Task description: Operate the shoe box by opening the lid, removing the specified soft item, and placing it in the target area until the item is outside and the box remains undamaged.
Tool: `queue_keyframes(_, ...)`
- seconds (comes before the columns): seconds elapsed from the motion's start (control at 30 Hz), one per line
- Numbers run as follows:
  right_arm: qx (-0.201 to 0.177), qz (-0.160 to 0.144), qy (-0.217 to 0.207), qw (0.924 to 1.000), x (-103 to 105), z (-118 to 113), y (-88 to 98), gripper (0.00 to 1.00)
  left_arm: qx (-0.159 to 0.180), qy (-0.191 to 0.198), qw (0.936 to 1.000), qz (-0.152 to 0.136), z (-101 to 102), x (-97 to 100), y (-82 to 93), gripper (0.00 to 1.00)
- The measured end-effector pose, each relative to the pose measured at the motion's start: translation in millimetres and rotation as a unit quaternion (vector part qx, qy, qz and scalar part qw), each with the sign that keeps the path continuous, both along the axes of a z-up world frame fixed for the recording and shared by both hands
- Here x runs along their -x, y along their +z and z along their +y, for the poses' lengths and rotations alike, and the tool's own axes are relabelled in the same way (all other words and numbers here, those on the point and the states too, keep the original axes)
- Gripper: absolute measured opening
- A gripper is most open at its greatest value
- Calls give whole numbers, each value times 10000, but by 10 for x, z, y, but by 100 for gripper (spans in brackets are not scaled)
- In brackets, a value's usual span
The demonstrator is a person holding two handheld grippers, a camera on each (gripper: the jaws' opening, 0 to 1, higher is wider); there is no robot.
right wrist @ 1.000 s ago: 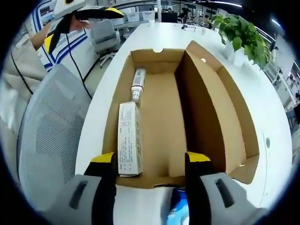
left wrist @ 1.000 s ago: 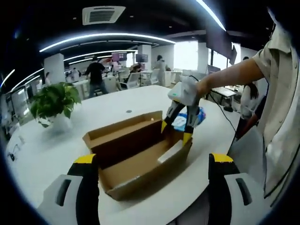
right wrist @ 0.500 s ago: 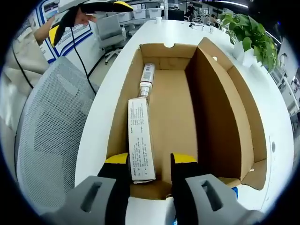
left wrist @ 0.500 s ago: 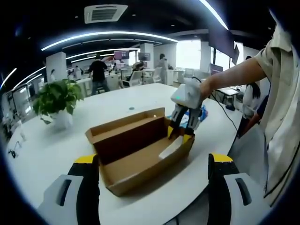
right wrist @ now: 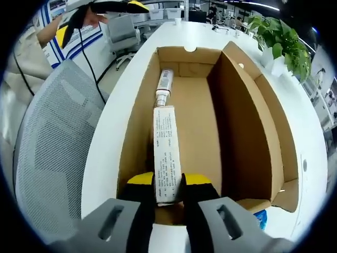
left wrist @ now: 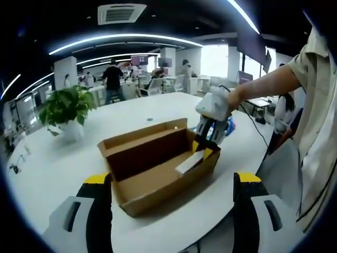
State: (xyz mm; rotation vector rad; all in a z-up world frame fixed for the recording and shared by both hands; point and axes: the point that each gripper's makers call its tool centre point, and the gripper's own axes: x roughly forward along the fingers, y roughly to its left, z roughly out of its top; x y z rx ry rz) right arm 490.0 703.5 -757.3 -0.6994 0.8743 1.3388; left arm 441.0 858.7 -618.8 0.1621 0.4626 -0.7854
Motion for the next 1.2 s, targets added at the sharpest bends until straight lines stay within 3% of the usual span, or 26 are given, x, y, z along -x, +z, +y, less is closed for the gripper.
queue_keyframes(0.33, -136, -23, -206, 9997, -28, 42, 90, 15, 13, 35, 10000, 6, 15, 6, -7, 98)
queue_keyframes(1.2, -450, -386, -208, 9980, -136, 30, 473, 15, 6, 104, 9999, 16, 28, -24, -7, 98)
